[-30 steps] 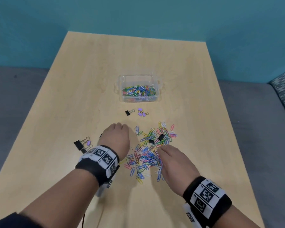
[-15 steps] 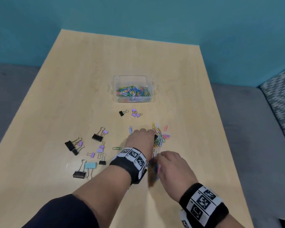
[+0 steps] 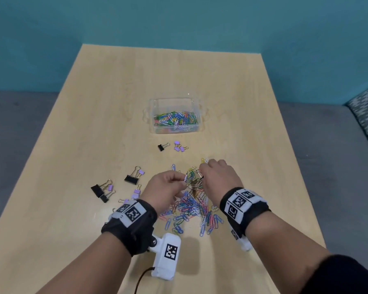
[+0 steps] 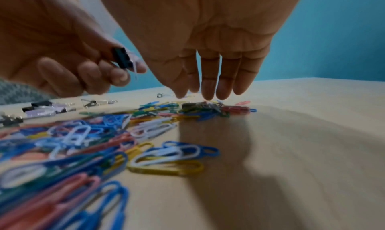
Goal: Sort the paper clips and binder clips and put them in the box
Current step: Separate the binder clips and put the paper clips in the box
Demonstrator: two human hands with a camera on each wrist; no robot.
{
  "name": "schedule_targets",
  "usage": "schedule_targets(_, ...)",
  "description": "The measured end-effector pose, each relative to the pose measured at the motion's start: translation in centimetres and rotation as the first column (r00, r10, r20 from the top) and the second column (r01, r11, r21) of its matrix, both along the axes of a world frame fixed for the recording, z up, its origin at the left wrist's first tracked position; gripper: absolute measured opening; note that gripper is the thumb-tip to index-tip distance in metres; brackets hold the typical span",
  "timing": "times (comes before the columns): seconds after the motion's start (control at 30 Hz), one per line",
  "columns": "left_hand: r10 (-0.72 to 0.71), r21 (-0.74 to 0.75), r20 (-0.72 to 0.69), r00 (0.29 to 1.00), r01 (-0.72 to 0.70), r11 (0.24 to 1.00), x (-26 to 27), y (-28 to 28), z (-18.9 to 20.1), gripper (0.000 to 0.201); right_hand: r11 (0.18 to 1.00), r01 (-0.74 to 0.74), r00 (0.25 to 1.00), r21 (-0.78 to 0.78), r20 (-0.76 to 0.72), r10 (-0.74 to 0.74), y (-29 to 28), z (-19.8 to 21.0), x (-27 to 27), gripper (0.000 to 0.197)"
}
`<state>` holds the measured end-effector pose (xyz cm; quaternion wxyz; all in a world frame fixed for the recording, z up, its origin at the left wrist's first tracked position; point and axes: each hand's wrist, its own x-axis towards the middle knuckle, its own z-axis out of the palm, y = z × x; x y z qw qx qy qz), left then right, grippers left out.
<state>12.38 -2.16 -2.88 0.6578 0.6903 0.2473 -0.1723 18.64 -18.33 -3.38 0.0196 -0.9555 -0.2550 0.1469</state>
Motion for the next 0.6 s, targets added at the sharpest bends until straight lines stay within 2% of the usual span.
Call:
schedule_targets(0.17,0.027,0.091,-0.011,1.0,-0.025,0.996,0.1,2.4,0.3,0.011,0.996,-0.054,0.998,-0.066,-0.014,0.054,0.6,-0.3,0.8,0.025)
schedule_targets(0.23,0.036,-0.01,-0.037,0.999,-0.037,0.999,0.2,2.7,0.4,0.015,0.996,-0.054,0.998,-0.077,-0.02,0.053,0.8,-0.3,0.8,0.028)
schedule_targets(0.3,0.053,-0.184,-0.087,0.995,-0.068,0.981,0.2,2.3,0.7,0.013,0.995,-0.05,0.999,-0.084,-0.025,0.048,1.0,-0.2,0.9,0.03)
schedule_targets(0.4,0.075,-0.427,-0.173,0.982,-0.143,0.893,0.1,1.6,0.9,0.011,0.996,-0.05,0.998,-0.076,-0.033,0.048,1.0,0.0,0.6,0.03)
schedule_targets(0.47,0.079,-0.493,-0.189,0.979,-0.164,0.854,0.0,1.6,0.8,0.012,0.999,-0.024,0.997,-0.035,-0.071,0.021,1.0,0.1,0.5,0.028)
schedule_targets(0.6,0.091,-0.503,-0.203,0.975,-0.184,0.845,-0.3,1.9,0.6,0.013,0.998,0.036,0.99,0.047,-0.139,-0.029,0.9,0.1,0.6,0.031)
